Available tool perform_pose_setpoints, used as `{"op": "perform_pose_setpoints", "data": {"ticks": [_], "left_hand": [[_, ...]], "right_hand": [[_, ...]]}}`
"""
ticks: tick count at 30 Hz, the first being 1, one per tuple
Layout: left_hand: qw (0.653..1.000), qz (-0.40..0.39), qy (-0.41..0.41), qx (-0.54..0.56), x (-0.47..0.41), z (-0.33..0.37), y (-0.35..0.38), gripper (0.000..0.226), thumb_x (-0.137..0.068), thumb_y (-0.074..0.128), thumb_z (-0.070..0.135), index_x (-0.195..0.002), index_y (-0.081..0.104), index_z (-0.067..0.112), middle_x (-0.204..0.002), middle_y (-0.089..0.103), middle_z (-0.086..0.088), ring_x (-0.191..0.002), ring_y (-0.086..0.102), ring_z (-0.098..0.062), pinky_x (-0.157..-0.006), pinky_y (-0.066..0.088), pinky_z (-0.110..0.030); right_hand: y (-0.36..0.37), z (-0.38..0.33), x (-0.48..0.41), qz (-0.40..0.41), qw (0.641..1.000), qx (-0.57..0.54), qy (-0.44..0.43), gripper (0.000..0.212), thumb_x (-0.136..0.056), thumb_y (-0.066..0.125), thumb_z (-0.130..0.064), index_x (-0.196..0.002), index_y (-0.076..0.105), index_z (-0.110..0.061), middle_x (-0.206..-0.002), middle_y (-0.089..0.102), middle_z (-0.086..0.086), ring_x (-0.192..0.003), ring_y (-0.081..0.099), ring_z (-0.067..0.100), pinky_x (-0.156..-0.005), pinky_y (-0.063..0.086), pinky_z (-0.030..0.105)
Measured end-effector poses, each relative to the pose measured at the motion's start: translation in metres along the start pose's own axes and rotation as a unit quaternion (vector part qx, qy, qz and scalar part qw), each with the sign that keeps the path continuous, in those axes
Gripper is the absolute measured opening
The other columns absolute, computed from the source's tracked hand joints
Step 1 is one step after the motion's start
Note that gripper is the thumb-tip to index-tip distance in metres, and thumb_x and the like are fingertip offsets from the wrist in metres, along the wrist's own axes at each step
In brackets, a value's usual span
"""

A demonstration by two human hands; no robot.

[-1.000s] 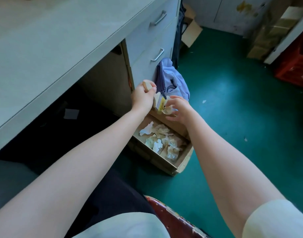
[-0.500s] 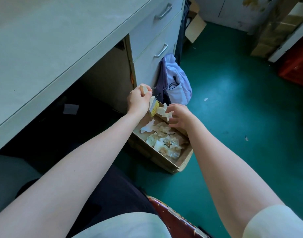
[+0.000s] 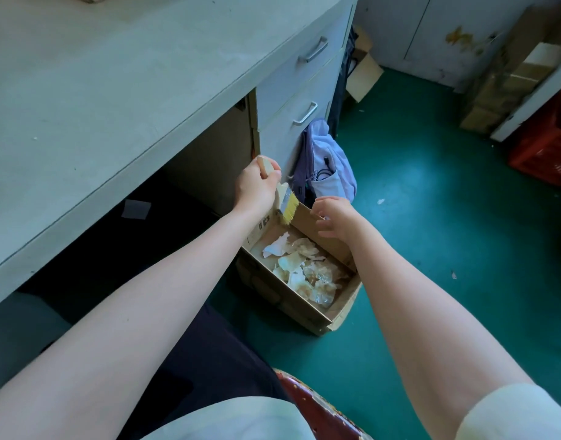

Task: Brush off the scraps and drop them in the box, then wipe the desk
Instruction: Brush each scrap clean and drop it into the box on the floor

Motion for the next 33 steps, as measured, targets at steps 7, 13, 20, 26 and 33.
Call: {"op": "perform_pose_setpoints", "data": {"ticks": [7,13,20,26,33], "left_hand": [[0.990,-0.077,0.090,0.072,0.007,0.088,-0.022,0.003,-0.091,0.054,0.011,-0.092,0.054,0.014,-0.085,0.056,-0.001,-0.091,0.060,-0.019,-0.077,0.056,-0.027],[0.978,-0.068,0.170,0.096,0.020,0.163,-0.060,0.021,-0.091,0.053,0.012,-0.074,0.051,0.024,-0.077,0.052,0.005,-0.087,0.059,-0.018,-0.077,0.057,-0.027],[0.969,0.018,0.170,0.180,0.011,0.194,-0.154,0.022,-0.092,0.052,0.011,-0.075,0.051,0.024,-0.081,0.052,0.002,-0.081,0.059,-0.013,-0.067,0.056,-0.018],[0.954,0.133,0.165,0.214,0.007,0.180,-0.251,0.020,-0.091,0.054,0.010,-0.075,0.052,0.021,-0.083,0.054,0.001,-0.080,0.061,-0.011,-0.067,0.059,-0.020],[0.937,0.236,0.153,0.207,0.011,0.167,-0.349,0.020,-0.092,0.053,0.011,-0.076,0.052,0.023,-0.087,0.056,0.003,-0.085,0.061,-0.010,-0.060,0.055,-0.013]], "right_hand": [[-0.024,-0.059,0.023,0.054,0.985,-0.149,-0.071,0.035,-0.088,0.045,-0.002,-0.117,0.059,-0.014,-0.094,0.058,0.005,-0.089,0.058,0.022,-0.077,0.052,0.034],[-0.026,-0.106,0.053,0.046,0.978,-0.149,-0.136,0.036,-0.089,0.042,-0.003,-0.120,0.059,-0.011,-0.086,0.060,0.002,-0.078,0.058,0.021,-0.069,0.050,0.031],[-0.007,-0.183,0.102,0.003,0.964,-0.135,-0.230,0.027,-0.092,0.041,-0.006,-0.108,0.060,-0.017,-0.105,0.062,0.004,-0.087,0.061,0.021,-0.066,0.051,0.028],[0.063,-0.232,0.130,-0.064,0.958,-0.089,-0.264,0.026,-0.095,0.038,-0.009,-0.105,0.059,-0.019,-0.107,0.063,0.002,-0.092,0.062,0.020,-0.067,0.052,0.027],[0.155,-0.269,0.155,-0.133,0.949,-0.029,-0.284,0.025,-0.094,0.038,-0.007,-0.104,0.059,-0.017,-0.108,0.062,0.005,-0.094,0.061,0.022,-0.078,0.051,0.032]]}}
Point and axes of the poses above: each hand's wrist, its own x-axis away from the middle knuckle, its own y-axis out of the palm, z = x × y, the point moved 6 cm from there along -x, towards the middle knuckle
